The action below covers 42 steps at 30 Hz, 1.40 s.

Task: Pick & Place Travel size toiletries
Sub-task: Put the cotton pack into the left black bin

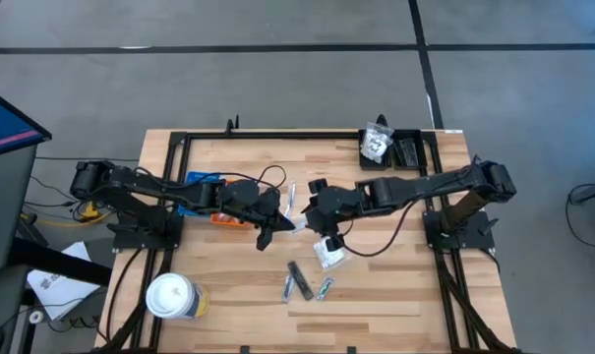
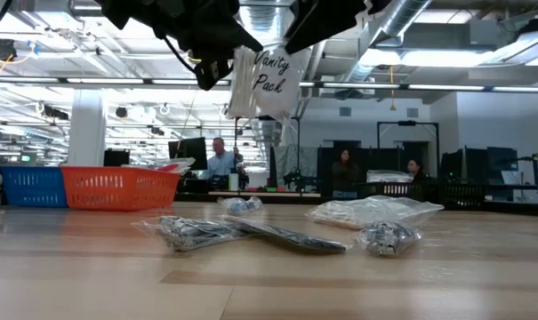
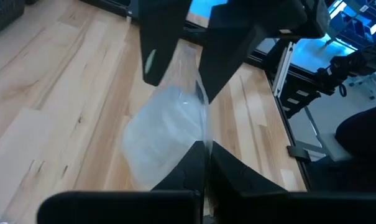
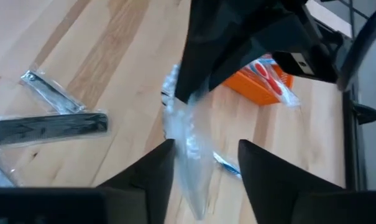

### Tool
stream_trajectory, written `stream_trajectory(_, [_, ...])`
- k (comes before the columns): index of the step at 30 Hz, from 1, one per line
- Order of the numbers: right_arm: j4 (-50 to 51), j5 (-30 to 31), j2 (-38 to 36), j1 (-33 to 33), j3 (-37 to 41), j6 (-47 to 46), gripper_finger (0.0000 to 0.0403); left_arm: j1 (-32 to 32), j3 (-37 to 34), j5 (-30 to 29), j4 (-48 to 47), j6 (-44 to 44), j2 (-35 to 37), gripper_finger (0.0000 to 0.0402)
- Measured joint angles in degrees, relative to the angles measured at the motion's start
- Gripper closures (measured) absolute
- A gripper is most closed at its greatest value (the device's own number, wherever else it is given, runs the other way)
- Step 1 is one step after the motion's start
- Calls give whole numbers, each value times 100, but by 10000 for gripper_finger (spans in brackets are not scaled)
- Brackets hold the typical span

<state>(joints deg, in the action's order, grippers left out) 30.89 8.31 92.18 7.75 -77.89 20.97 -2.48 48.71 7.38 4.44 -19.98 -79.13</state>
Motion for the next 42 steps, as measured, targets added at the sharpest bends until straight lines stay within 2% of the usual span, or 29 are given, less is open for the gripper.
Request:
stream_trajectory(4, [12, -238, 0, -46, 0, 38, 277, 0, 0, -2, 9, 25, 0, 401])
stream_trajectory(11, [42, -246, -2, -30, 0, 207, 378, 0, 0, -7, 81, 25, 0, 397])
stream_trajectory(13, [46, -244, -4, -33, 0, 299, 396, -2, 0, -4, 123, 27, 0, 393])
stream_trajectory(20, [146, -246, -117, -235, 1, 285, 400, -7, -7, -134, 213, 30, 73, 371])
stream_trajectory(28, [513, -468, -376, -968, 170, -146, 401, -266, -5, -540, 216, 357, 593, 355])
stream_trajectory(34, [323, -724, -611, -1881, 584, -203, 402, -473, -50, -753, 176, 419, 764, 355])
stream_trajectory(42, [-245, -1391, -1709, -3390, 1639, -285, 402, -490, -48, -846, 200, 471, 763, 355])
